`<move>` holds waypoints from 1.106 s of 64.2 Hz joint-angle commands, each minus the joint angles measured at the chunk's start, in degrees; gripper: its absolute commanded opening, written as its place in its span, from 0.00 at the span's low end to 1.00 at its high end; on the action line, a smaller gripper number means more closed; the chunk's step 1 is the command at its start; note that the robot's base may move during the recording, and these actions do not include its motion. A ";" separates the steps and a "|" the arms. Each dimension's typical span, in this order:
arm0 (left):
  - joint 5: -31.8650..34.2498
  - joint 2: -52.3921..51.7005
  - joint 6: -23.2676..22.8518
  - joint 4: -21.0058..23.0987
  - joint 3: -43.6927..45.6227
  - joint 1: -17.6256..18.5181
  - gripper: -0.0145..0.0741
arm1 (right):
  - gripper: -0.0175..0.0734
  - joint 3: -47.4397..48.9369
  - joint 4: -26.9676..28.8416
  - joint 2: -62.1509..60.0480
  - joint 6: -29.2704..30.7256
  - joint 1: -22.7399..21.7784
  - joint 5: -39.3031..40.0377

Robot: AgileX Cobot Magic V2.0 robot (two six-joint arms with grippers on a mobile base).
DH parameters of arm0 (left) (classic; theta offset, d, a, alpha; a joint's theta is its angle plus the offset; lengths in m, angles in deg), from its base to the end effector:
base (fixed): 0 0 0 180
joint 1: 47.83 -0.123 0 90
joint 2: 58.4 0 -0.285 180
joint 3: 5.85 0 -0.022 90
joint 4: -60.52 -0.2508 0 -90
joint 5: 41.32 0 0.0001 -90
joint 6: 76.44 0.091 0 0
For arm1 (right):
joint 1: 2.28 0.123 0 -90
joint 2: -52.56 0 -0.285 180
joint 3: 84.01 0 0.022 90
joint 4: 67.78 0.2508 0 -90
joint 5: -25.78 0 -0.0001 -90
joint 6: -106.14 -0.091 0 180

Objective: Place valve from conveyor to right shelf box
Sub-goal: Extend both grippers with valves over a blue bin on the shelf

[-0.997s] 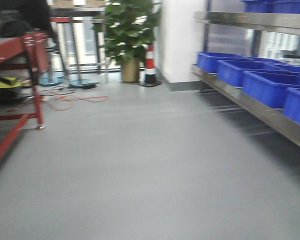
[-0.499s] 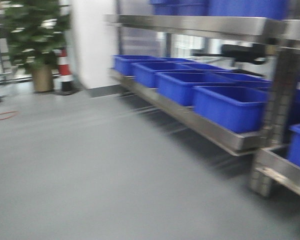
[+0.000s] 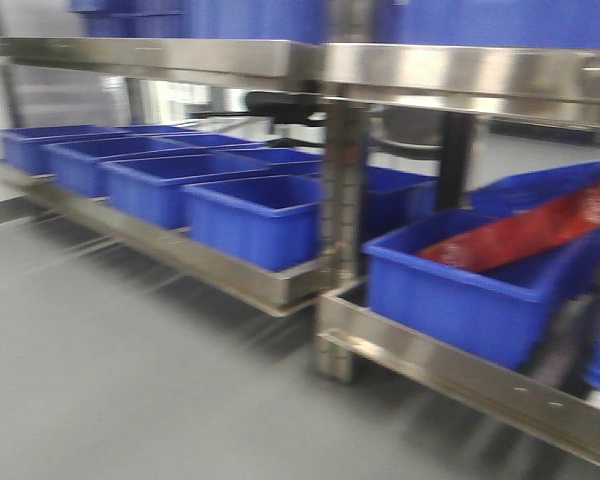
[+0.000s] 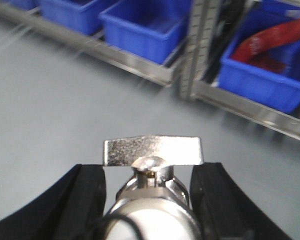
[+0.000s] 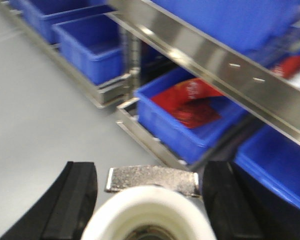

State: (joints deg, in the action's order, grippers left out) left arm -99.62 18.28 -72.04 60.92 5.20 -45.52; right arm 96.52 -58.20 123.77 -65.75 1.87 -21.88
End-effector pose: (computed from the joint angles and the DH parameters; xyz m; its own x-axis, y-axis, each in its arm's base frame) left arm 0.2290 -0.0098 0.4730 -0.5529 0.0954 -0.8278 0.0859 0.9947 0.0573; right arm 0.2160 0.0269 0.4541 -0.4620 -0.0617 -0.8847 -0.1934 0.9806 0.0326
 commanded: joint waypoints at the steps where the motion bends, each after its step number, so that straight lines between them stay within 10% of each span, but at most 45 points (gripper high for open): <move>1: 2.78 -0.66 -0.30 0.49 0.61 0.26 0.04 | 0.03 1.01 -0.19 -0.71 0.29 -0.16 3.61; 71: 2.78 -0.66 -0.30 0.49 0.61 0.26 0.04 | 0.03 1.01 -0.19 -0.71 0.29 -0.16 3.61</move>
State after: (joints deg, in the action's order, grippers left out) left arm -99.62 18.28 -72.04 61.17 5.20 -45.52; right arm 96.52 -58.42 123.77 -65.75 1.87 -21.88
